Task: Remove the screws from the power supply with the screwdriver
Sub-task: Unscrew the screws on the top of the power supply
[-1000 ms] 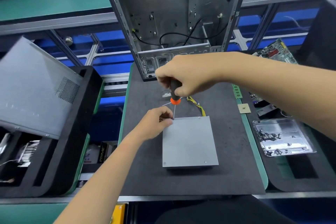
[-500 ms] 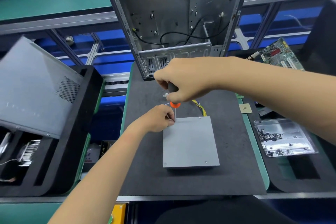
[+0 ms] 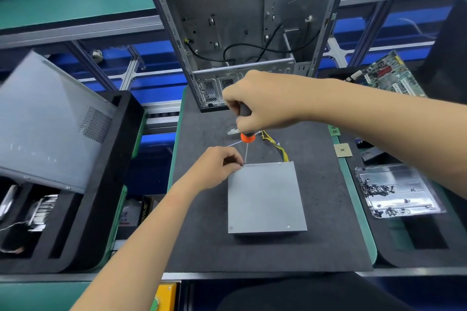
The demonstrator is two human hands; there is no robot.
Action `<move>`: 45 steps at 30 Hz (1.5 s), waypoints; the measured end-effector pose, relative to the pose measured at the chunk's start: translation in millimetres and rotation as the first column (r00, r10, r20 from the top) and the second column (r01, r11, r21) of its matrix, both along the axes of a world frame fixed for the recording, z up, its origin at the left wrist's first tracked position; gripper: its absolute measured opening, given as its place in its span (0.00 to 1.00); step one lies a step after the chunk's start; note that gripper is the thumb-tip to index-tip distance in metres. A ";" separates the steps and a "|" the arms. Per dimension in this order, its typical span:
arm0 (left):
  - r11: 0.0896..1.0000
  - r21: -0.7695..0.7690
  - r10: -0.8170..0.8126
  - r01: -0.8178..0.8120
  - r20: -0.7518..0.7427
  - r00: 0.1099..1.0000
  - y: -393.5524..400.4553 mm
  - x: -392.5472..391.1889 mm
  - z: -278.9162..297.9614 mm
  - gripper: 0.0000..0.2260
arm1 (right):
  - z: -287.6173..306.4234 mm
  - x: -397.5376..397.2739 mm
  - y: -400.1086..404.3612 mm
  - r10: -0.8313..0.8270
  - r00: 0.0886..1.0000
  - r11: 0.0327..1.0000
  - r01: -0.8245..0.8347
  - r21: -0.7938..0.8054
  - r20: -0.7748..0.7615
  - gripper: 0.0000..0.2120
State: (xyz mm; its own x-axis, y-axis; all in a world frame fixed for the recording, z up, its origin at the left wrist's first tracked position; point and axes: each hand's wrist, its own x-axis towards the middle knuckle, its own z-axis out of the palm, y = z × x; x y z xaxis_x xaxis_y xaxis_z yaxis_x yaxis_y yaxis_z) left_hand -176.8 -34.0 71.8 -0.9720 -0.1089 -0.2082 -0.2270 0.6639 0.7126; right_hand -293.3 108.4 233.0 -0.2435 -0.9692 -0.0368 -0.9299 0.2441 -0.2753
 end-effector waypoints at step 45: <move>0.989 0.119 0.096 -0.089 -0.055 0.994 -0.6 -0.9 -13.3 0.08 | -11.4 -1.4 -6.4 -0.007 1.000 1.000 0.007 -0.022 -0.007 0.06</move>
